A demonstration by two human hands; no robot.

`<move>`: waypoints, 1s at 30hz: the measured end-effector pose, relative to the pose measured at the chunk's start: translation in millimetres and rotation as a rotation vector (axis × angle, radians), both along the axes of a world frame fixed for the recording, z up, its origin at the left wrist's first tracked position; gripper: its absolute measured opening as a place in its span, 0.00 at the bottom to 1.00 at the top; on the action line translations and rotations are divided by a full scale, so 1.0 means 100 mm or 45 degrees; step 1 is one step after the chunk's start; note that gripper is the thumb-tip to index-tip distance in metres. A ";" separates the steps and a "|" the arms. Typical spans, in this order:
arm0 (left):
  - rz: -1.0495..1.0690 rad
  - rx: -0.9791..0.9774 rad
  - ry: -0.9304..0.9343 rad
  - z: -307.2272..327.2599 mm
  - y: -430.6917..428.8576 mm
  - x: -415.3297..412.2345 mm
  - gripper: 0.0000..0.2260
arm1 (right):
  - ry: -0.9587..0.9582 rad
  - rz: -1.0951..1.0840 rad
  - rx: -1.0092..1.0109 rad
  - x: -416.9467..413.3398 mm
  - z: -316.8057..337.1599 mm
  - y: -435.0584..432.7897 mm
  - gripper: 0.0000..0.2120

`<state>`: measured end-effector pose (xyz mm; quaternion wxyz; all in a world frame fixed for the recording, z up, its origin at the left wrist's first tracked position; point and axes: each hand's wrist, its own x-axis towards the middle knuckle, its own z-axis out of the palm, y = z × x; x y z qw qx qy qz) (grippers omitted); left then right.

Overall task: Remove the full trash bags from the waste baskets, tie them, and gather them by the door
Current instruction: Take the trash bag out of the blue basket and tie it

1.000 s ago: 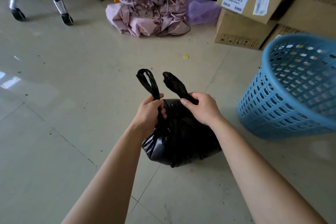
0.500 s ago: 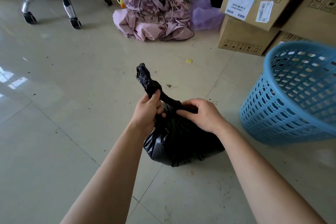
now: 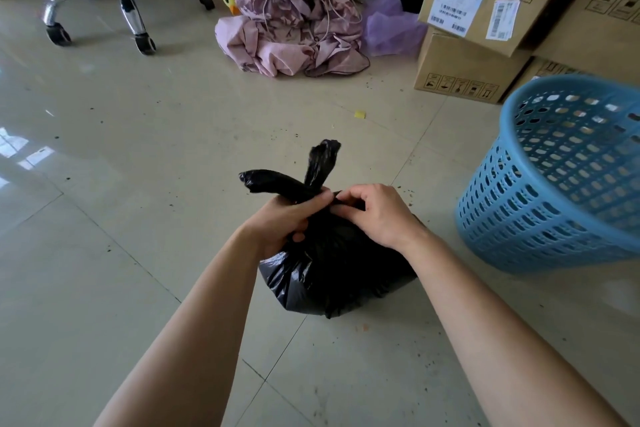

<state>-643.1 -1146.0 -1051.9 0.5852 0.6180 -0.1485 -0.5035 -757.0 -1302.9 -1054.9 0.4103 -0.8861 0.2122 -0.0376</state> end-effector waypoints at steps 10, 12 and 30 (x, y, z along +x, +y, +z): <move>-0.109 -0.034 0.331 0.02 0.05 -0.02 0.15 | 0.007 -0.400 1.036 -0.04 0.16 -0.24 0.27; -0.157 0.000 0.314 0.06 0.03 -0.04 0.14 | 0.030 -0.392 0.976 0.00 0.25 -0.20 0.37; 0.211 -0.191 0.311 -0.03 0.21 0.03 0.17 | -0.224 -0.483 1.090 0.04 0.60 -0.32 0.31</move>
